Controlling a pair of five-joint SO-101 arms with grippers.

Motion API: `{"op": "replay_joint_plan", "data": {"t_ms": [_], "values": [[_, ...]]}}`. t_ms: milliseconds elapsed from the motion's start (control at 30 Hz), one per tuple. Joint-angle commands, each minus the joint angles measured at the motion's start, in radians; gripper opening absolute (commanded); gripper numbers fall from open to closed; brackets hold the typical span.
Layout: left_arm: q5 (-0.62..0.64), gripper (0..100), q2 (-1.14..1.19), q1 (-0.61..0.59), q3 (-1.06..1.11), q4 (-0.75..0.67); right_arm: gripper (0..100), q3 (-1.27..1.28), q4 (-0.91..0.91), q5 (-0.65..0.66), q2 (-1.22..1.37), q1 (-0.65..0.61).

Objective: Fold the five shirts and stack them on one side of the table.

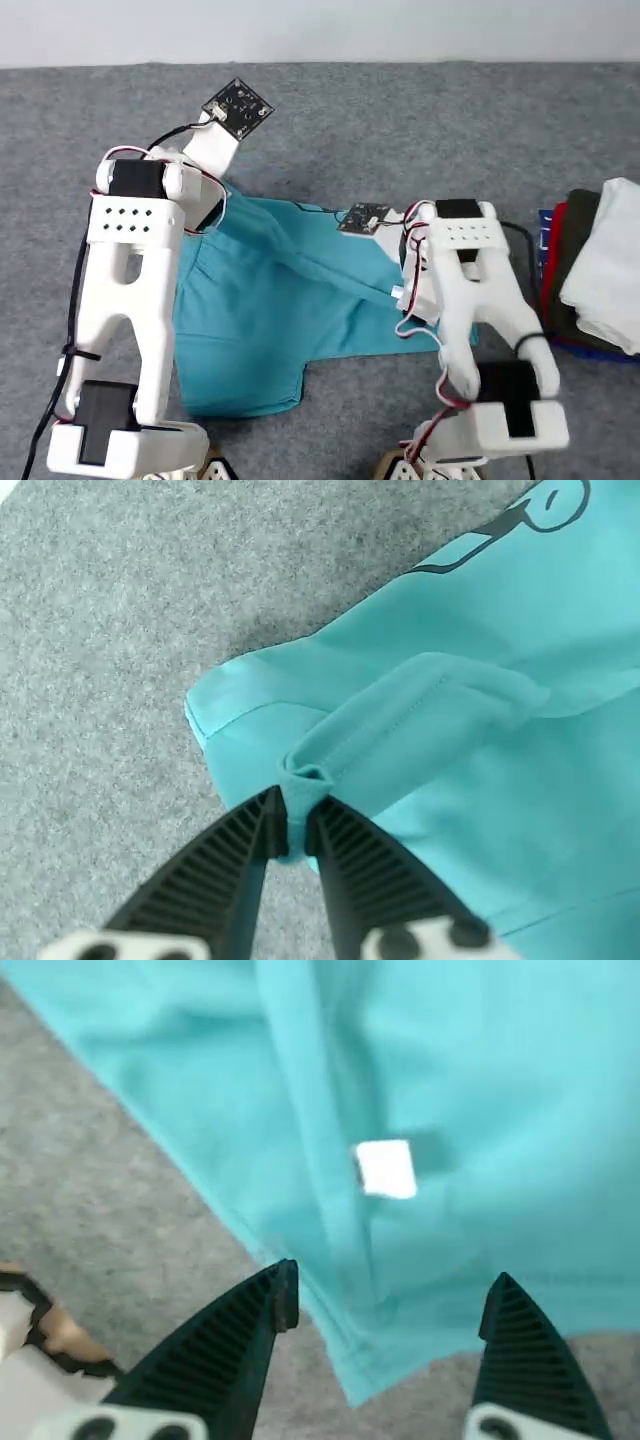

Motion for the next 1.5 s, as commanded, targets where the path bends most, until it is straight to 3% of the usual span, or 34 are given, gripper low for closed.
{"op": "replay_joint_plan", "data": {"t_ms": [0, 133, 333, 533, 867, 1000, 1233, 1467], "values": [[0.009, 1, -0.046, -0.011, -0.002, -0.021, 29.2, -0.009, -0.067, -0.012, 0.041, 0.007], [0.009, 1, -0.044, -0.011, -0.002, -0.021, 27.5, -0.009, -0.12, -0.014, 0.091, 0.012], [0.009, 1, -0.044, -0.008, -0.002, -0.021, 8.9, -0.009, -0.203, -0.012, 0.11, 0.019], [0.009, 1, -0.046, -0.006, -0.002, -0.017, 0.9, -0.094, -0.179, -0.011, 0.105, 0.085], [0.028, 1, -0.135, -0.003, -0.159, -0.048, 0.9, -0.701, 0.163, 0.087, 0.065, 0.231], [0.069, 1, -0.199, -0.012, -0.275, -0.155, 0.9, -0.936, 0.237, 0.158, 0.013, 0.229], [0.061, 1, -0.282, -0.005, -0.467, -0.342, 0.9, -1.209, 0.239, 0.172, -0.09, 0.225], [-0.13, 1, -0.292, -0.003, -0.674, -0.37, 0.9, -1.396, 0.222, 0.213, -0.166, 0.231]]}}
